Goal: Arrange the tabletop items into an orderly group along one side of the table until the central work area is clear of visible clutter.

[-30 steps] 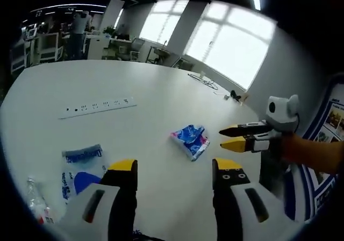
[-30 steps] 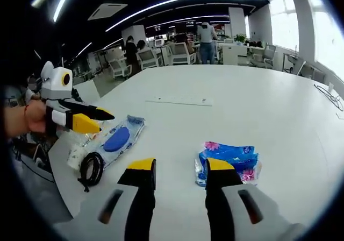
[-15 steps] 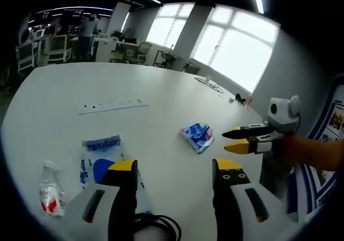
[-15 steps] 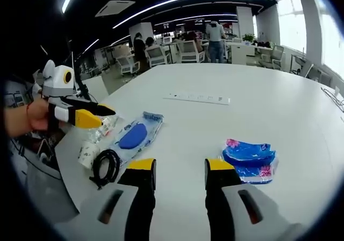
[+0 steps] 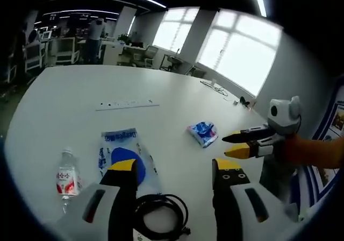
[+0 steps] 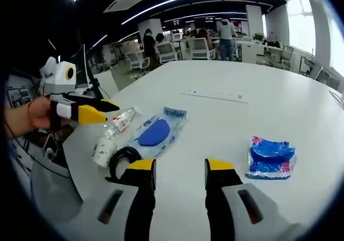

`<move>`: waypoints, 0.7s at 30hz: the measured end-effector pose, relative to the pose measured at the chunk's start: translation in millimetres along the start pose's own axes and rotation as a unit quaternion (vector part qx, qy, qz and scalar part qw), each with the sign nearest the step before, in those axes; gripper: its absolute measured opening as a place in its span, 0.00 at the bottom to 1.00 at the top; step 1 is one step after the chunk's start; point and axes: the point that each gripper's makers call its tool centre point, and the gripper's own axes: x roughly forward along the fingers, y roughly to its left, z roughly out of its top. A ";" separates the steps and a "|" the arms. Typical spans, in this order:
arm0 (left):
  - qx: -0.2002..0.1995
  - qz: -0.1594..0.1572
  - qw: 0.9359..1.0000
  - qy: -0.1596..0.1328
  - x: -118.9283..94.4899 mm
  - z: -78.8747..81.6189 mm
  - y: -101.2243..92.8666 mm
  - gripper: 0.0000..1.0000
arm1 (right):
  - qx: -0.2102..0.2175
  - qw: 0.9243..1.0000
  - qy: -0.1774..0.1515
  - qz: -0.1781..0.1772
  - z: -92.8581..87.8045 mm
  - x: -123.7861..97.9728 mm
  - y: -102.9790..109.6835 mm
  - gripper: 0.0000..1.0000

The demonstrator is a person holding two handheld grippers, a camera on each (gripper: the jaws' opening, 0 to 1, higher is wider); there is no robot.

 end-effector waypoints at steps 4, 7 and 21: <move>-0.007 0.008 1.000 -0.005 -12.1 -5.7 6.3 0.55 | -0.004 1.000 0.008 0.010 -5.4 7.8 17.2 0.34; -0.007 0.014 1.000 -0.006 -20.2 -10.2 12.0 0.55 | -0.007 1.000 0.015 0.018 -9.0 14.6 31.7 0.34; -0.012 0.031 0.999 -0.018 -51.4 -21.3 28.1 0.54 | -0.017 0.998 0.042 0.039 -24.6 37.4 76.8 0.34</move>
